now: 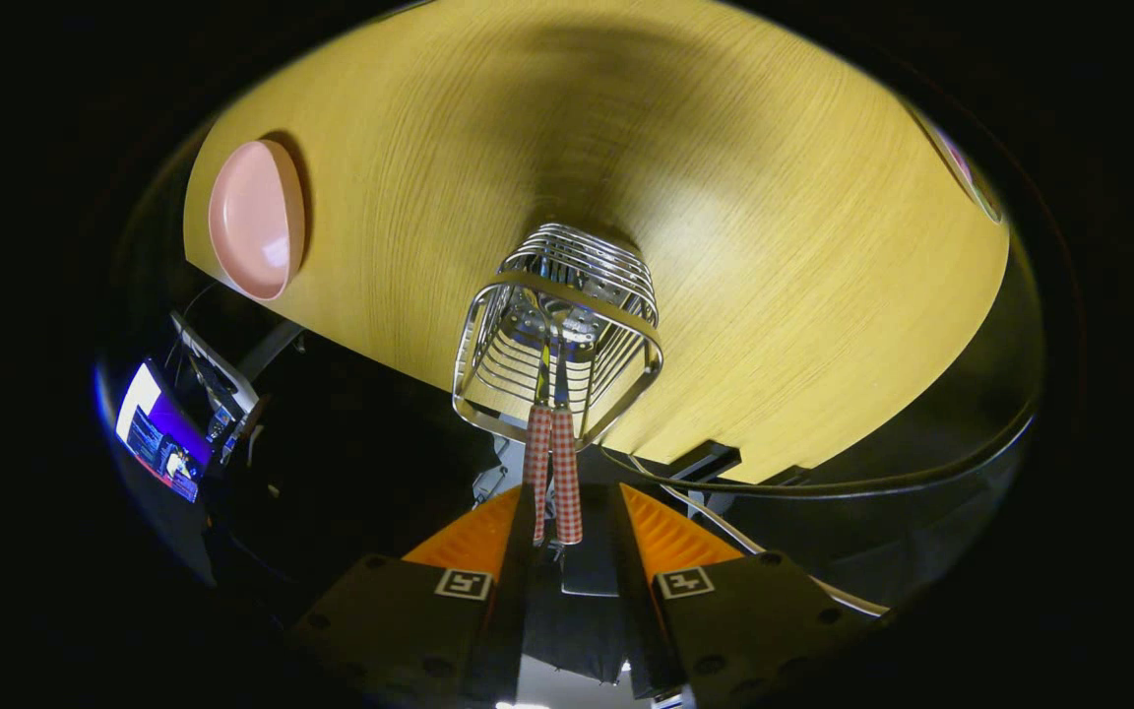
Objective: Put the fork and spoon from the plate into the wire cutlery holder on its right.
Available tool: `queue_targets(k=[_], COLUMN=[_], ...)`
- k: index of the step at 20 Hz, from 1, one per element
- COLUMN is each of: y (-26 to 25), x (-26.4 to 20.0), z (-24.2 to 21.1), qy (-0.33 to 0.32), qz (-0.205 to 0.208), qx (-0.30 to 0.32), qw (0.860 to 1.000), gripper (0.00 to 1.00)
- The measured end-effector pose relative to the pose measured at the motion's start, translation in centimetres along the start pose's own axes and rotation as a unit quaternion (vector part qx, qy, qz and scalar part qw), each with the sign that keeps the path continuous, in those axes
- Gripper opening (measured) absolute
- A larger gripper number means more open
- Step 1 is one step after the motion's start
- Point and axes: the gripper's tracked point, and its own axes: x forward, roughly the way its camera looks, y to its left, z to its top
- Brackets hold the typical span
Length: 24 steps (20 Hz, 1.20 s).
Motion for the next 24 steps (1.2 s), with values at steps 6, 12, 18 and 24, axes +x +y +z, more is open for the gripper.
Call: queue_targets(k=[6,12,18,24], y=[1.6,4.0,4.6,7.0], x=[-3.2,-6.7,-12.8,-17.7], z=[-1.3,-2.4,-2.9,-4.8], qy=[-0.162,-0.351,-0.547,-0.667], qz=[0.024,0.032,-0.025,-0.061], qx=[0.019,0.082,0.133,0.139], qw=[0.986,0.932,0.826,0.73], gripper=[0.99,1.0,1.0,1.0])
